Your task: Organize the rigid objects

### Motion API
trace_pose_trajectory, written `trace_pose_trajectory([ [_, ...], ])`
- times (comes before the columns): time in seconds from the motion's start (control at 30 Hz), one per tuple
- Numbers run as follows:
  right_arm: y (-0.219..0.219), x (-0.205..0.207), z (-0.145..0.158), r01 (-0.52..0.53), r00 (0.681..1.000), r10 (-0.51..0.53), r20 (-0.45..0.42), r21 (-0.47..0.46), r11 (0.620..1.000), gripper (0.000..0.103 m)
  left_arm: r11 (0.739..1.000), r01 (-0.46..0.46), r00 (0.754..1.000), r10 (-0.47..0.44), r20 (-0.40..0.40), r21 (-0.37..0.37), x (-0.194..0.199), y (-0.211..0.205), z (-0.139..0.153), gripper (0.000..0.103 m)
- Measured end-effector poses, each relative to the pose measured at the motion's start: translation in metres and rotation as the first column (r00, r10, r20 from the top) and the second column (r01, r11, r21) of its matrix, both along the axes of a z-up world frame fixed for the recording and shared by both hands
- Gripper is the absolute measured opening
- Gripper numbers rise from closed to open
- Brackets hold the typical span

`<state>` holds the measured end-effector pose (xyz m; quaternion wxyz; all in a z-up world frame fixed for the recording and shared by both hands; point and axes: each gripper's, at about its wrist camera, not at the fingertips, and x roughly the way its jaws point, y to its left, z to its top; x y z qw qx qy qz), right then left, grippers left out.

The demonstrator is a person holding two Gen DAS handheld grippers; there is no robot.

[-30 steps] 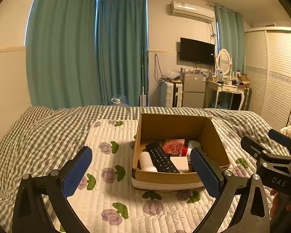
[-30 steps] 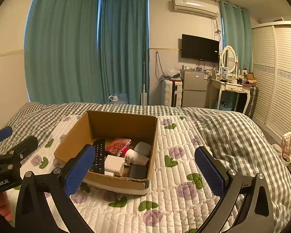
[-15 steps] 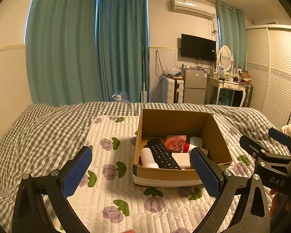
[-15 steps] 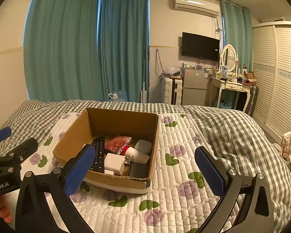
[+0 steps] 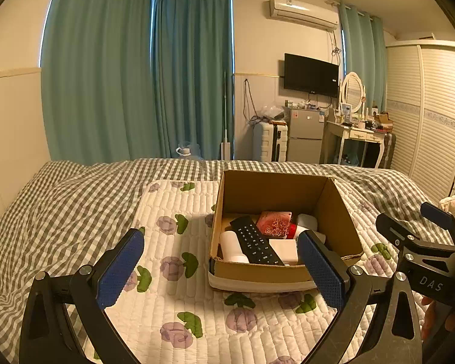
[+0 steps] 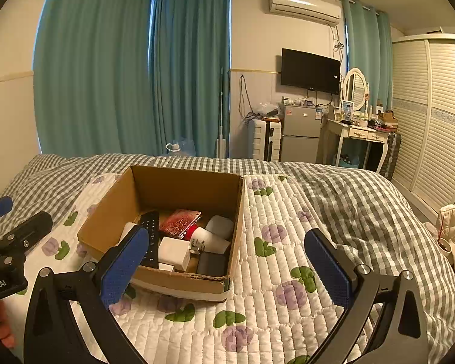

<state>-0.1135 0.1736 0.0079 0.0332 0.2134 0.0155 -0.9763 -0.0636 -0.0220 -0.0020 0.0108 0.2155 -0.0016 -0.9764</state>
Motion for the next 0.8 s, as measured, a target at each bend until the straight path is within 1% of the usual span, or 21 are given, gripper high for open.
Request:
trace_pose_trajectory([
  [0.63, 0.0014, -0.0019, -0.0015, 0.003, 1.0, -0.003, 0.003, 0.015, 1.0, 0.103, 1.0, 0.003, 1.0, -0.003, 0.0, -0.006, 0.0003, 0.001, 0.0006, 0.103],
  [0.8, 0.0005, -0.0026, -0.0028, 0.001, 1.0, -0.001, 0.008, 0.017, 1.0, 0.103, 1.0, 0.004, 1.0, -0.004, 0.01, -0.001, -0.0017, -0.0006, -0.0011, 0.103],
])
